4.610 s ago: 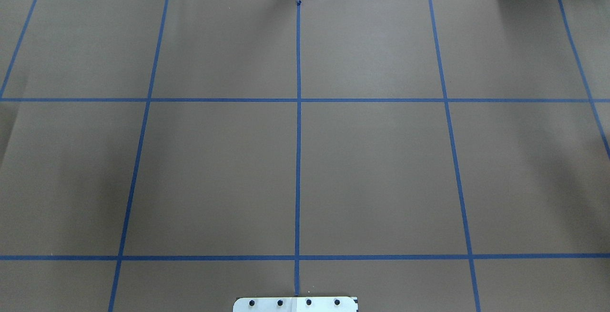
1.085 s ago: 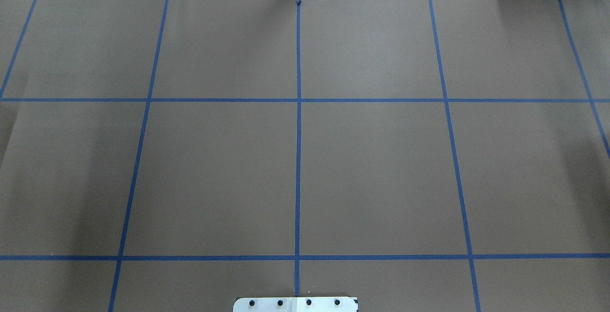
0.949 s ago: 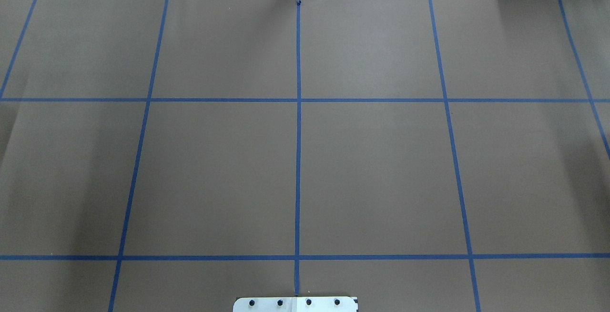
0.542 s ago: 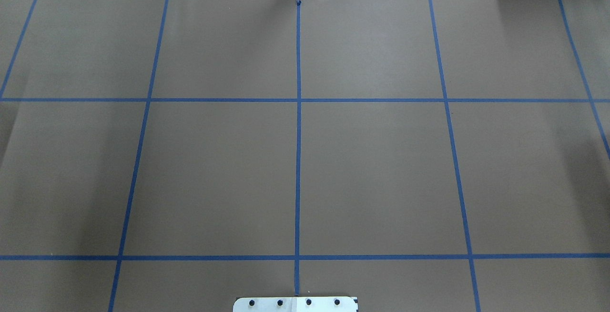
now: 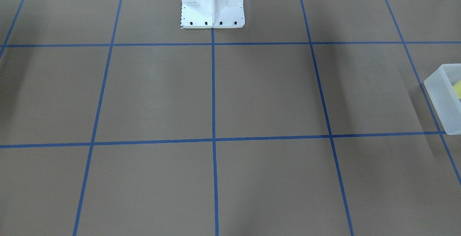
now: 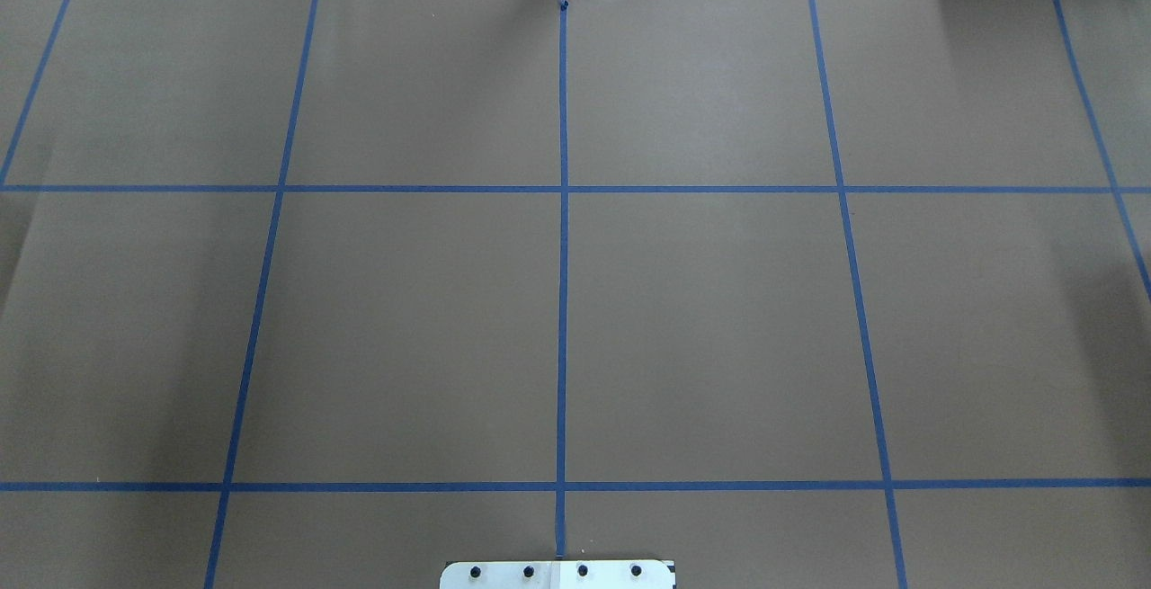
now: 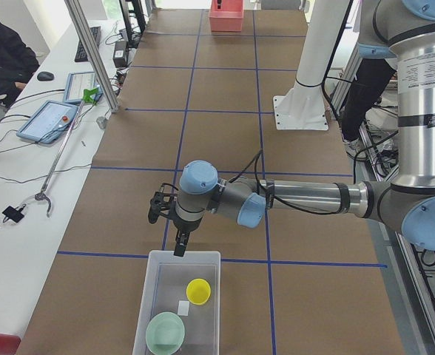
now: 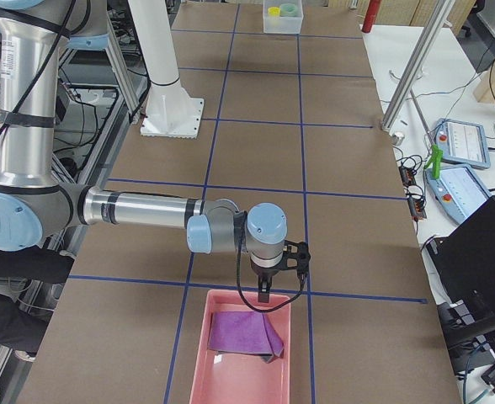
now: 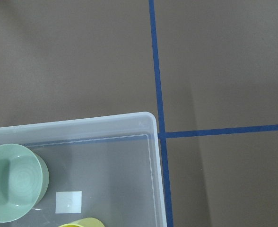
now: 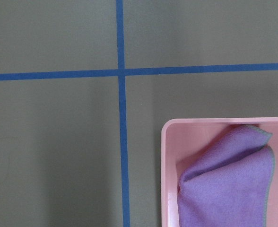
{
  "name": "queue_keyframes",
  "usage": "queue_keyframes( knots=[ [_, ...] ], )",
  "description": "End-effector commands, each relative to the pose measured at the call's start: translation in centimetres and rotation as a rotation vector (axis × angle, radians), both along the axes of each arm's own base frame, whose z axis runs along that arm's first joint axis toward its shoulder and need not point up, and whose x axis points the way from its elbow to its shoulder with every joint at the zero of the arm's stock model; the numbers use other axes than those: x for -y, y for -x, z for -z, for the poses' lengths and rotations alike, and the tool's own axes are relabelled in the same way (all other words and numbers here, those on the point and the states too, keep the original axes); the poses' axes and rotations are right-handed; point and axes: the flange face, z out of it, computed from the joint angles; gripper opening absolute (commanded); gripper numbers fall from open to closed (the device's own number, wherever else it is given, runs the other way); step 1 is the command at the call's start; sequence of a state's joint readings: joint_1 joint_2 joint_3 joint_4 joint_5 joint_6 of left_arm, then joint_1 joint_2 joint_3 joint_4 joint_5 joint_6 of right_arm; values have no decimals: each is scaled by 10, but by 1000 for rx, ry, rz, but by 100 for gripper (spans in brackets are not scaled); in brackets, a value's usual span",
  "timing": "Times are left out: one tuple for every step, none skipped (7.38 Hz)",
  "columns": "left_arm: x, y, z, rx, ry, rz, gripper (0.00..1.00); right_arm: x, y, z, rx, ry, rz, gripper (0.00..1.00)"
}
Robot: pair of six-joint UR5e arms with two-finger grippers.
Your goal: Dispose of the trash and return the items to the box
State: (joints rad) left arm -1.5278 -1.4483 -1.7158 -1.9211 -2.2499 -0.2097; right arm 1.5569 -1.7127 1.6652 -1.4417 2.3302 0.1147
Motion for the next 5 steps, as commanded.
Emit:
queue_keyframes(
  knots=[
    [0, 0, 0, -3, 2, -1, 99, 3, 1, 6, 17, -9, 0, 100],
    [-2, 0, -1, -5, 5, 0, 99, 3, 3, 9, 40, -11, 1, 100],
    [-7, 0, -4, -5, 12, 0, 99, 3, 3, 10, 54, -7, -2, 100],
    [-9, 0, -5, -7, 15, 0, 99, 4, 3, 12, 54, -10, -2, 100],
    [-9, 0, -8, -7, 22, 0, 99, 4, 3, 12, 54, -11, -3, 100]
  ],
)
